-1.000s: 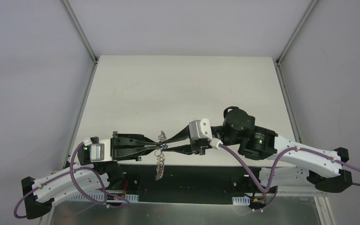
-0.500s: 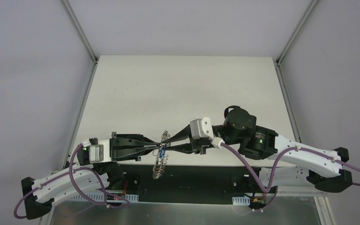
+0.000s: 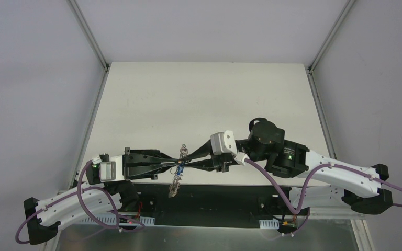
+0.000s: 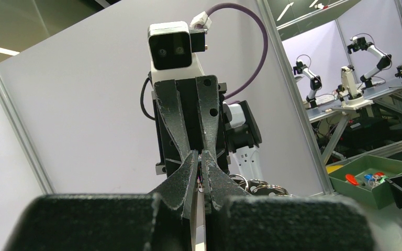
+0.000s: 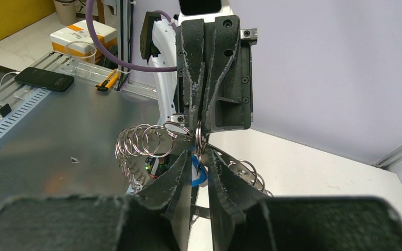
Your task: Put the keys on the keyring
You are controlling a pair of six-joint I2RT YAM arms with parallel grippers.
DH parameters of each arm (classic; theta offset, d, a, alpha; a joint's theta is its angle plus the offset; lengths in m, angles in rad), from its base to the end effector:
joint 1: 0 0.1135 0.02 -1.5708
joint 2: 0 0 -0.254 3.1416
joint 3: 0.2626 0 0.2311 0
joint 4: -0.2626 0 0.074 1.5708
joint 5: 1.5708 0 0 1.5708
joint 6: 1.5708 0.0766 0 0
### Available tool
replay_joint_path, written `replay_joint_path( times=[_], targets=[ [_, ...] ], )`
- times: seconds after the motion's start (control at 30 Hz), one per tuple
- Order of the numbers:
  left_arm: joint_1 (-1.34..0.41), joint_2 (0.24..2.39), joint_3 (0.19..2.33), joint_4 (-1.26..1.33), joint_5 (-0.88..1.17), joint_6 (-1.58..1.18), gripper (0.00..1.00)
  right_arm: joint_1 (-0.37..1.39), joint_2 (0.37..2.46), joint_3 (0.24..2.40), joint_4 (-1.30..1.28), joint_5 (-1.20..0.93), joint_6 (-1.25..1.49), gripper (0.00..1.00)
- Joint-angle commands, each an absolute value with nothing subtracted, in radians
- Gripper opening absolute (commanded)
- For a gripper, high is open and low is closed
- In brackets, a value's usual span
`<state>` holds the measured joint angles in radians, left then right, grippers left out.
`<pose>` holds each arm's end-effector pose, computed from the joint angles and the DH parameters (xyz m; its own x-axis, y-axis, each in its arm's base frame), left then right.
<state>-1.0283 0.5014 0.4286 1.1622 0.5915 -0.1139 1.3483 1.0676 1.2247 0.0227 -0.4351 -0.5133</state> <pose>0.0088 -0.0973 0.4011 0.3587 -0.7777 -0.5162 0.8907 0.1198 0.4384 0.0236 0.2507 0.4558 0.5136 0.2523 -0.8201 -0.8308 -0.0924 -0.5488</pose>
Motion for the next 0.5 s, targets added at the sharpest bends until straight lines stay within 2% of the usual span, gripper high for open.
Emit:
replay_joint_path(
  times=[0.0, 0.47],
  targets=[
    [-1.034, 0.491, 0.445, 1.208, 0.571, -0.095, 0.0, 1.355, 1.067, 1.273, 0.087, -0.457, -0.503, 0.19],
    [-1.034, 0.487, 0.442, 1.199, 0.57, -0.089, 0.0, 1.355, 1.067, 1.272, 0.093, -0.457, -0.495, 0.15]
  ],
)
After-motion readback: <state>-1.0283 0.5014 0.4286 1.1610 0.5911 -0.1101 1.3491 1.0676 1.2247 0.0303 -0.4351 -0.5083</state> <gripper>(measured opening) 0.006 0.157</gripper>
